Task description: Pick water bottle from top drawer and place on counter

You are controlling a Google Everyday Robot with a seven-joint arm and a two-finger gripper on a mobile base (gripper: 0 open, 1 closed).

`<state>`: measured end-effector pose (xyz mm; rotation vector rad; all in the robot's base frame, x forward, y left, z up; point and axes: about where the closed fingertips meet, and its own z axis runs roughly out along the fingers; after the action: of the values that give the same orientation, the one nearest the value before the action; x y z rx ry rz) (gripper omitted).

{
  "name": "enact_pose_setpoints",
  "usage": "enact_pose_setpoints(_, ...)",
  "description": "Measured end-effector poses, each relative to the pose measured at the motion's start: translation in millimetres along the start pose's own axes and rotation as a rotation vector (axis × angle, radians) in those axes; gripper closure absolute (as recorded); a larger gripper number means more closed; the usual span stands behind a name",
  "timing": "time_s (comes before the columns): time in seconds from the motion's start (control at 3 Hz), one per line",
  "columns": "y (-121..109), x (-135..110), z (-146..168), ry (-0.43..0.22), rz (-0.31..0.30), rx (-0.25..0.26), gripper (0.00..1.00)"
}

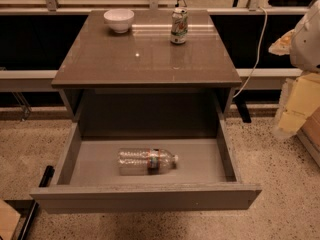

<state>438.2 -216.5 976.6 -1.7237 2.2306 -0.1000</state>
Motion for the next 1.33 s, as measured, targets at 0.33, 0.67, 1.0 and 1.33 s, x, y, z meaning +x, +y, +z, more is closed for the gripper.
enact_pose_setpoints(0.33, 0.0, 0.0, 0.0, 0.000, 0.000, 0.000, 0.00)
enact_pose_setpoints(0.67, -1.3, -6.7, 11.1, -0.041, -0.027, 0.010, 0.00)
enact_pose_setpoints(1.0, -3.0, -15.4, 32.6, -0.105, -0.068, 0.008, 0.00)
enact_pose_setpoints(1.33, -9.5, -26.4, 64.9, -0.183, -0.092, -0.001, 0.00)
